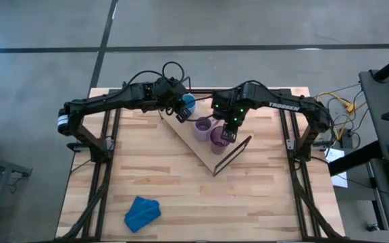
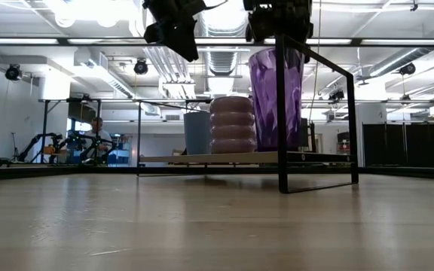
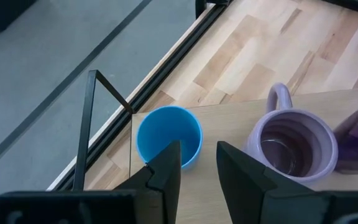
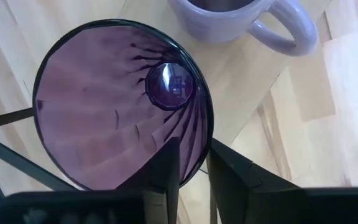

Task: Stack small to large cups/mugs on shelf
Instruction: Put the purple cup on the shelf, then return to Home Position

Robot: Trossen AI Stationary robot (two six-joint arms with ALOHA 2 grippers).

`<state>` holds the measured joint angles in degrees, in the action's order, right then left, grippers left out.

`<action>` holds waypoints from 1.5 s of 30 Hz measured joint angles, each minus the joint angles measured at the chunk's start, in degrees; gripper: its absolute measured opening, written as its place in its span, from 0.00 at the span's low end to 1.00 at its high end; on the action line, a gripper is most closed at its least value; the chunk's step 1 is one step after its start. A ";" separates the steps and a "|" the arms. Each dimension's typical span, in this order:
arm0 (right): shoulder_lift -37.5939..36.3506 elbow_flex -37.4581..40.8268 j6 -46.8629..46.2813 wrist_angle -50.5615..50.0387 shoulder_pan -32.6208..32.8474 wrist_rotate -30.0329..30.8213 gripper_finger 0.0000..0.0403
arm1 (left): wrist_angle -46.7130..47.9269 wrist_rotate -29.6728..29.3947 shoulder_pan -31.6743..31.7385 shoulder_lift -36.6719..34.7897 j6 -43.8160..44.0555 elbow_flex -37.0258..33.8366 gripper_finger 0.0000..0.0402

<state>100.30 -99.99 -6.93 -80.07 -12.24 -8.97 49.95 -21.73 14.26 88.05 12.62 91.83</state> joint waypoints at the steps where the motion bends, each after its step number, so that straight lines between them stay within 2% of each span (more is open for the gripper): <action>1: -0.04 -0.18 -0.14 -0.08 0.20 0.00 0.19 | 0.00 0.01 0.00 0.00 0.00 0.00 0.22; 10: -0.18 -5.23 -0.89 -0.83 1.64 -0.02 0.20 | 0.00 0.01 0.00 0.00 0.00 0.00 0.22; 18: -0.21 -13.98 -1.04 -9.71 1.63 0.02 0.20 | 0.01 0.34 -0.05 -0.06 0.14 0.00 0.22; 24: -3.34 -18.78 -3.05 -9.83 2.22 -0.30 0.18 | 0.00 9.08 -1.25 -3.20 0.46 0.45 0.22; 28: -6.97 -20.49 -1.04 -9.87 2.28 -0.19 0.16 | 0.11 11.05 -1.83 -7.57 0.50 0.68 0.22; 31: -10.28 -20.67 0.64 -9.90 2.22 0.11 0.16 | 0.06 12.81 -2.57 -12.01 0.60 0.81 0.22; 38: -19.57 -18.06 -0.77 -9.81 2.26 2.06 0.16 | 0.00 22.75 -6.10 -20.90 2.05 0.58 0.22; 41: -23.64 -15.92 -0.83 -9.61 2.26 4.55 0.16 | -0.04 23.24 -9.14 -23.30 2.03 0.48 0.22; 45: -29.04 -12.48 -3.53 -7.56 2.26 11.07 0.14 | -0.13 23.36 -12.48 -25.48 2.10 0.40 0.22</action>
<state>71.26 -112.47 -10.46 -87.63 -9.98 2.10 49.82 1.63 1.78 62.58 14.72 92.23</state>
